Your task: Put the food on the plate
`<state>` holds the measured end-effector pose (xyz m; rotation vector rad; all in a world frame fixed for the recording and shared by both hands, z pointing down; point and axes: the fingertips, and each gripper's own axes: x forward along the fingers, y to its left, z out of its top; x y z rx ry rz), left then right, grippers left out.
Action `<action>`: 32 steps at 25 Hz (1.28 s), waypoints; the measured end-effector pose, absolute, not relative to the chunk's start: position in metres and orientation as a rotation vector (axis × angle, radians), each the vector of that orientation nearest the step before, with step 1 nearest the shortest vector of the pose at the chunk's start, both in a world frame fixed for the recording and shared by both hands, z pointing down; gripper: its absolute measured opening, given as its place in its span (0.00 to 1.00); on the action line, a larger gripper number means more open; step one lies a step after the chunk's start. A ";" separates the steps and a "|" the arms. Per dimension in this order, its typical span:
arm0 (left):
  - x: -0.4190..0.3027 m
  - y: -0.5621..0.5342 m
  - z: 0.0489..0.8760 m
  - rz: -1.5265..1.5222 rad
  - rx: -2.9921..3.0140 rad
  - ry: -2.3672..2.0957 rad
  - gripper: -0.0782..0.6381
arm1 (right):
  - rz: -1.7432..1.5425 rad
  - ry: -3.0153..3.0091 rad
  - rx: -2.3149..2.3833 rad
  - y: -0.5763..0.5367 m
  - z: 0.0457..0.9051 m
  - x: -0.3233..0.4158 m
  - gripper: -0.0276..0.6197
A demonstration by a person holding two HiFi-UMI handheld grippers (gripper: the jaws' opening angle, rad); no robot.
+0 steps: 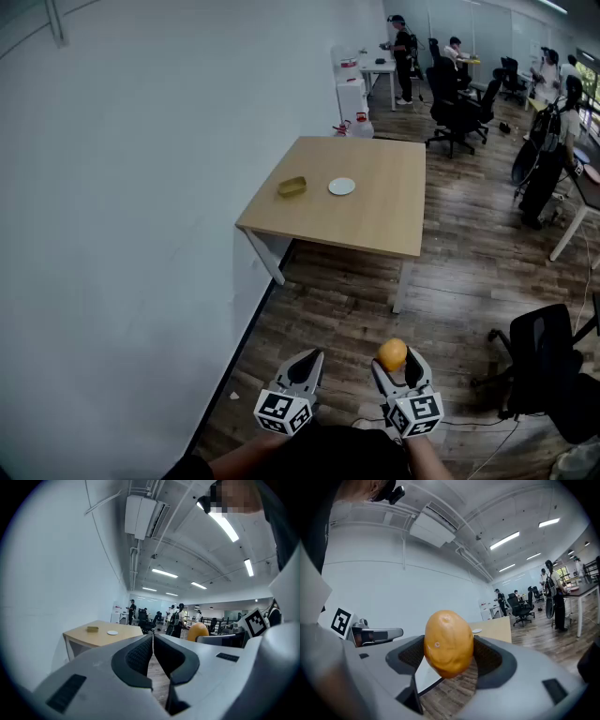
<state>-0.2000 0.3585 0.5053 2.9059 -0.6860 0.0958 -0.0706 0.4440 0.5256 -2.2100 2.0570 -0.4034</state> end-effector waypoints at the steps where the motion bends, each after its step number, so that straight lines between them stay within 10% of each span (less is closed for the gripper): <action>1: -0.201 0.359 0.506 0.094 2.898 -0.692 0.13 | -0.411 2.053 -2.218 0.445 0.528 -0.070 0.62; 32: -0.135 0.308 0.550 0.116 2.798 -0.598 0.13 | -0.519 2.077 -2.285 0.381 0.550 -0.018 0.62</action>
